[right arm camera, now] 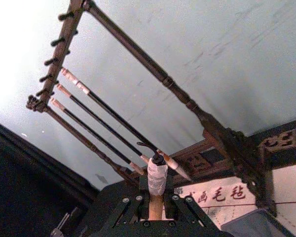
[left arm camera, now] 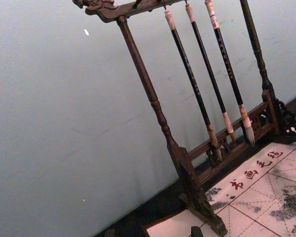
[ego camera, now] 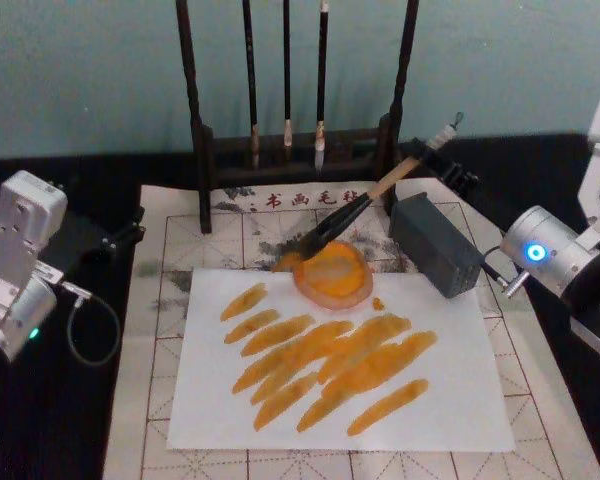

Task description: Pick up the brush from the inkstone, write on the paper, then place the brush back to its original position.

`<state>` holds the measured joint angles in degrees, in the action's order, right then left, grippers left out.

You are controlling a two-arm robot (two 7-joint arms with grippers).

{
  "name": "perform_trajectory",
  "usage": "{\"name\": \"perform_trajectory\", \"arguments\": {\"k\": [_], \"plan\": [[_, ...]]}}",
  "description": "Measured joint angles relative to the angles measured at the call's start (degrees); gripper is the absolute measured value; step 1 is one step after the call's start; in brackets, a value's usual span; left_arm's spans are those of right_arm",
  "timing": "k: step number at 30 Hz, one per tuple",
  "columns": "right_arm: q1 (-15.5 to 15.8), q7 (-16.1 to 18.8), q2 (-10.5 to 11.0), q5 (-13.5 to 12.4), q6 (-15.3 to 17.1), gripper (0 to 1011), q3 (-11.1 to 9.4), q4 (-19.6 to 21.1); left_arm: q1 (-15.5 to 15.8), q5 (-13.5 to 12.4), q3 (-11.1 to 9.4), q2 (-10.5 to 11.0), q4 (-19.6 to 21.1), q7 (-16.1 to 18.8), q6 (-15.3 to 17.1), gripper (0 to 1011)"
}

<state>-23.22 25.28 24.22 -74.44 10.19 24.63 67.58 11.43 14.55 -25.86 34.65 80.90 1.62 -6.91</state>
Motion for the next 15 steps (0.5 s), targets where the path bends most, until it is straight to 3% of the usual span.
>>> {"name": "perform_trajectory", "arguments": {"k": [15], "plan": [[2.8, -2.15, 2.53, -2.88, -1.58, 184, -1.98, 2.23, 0.0, 0.0, 0.0, 0.0, 0.0, 0.0, 0.0, 1001]]}}
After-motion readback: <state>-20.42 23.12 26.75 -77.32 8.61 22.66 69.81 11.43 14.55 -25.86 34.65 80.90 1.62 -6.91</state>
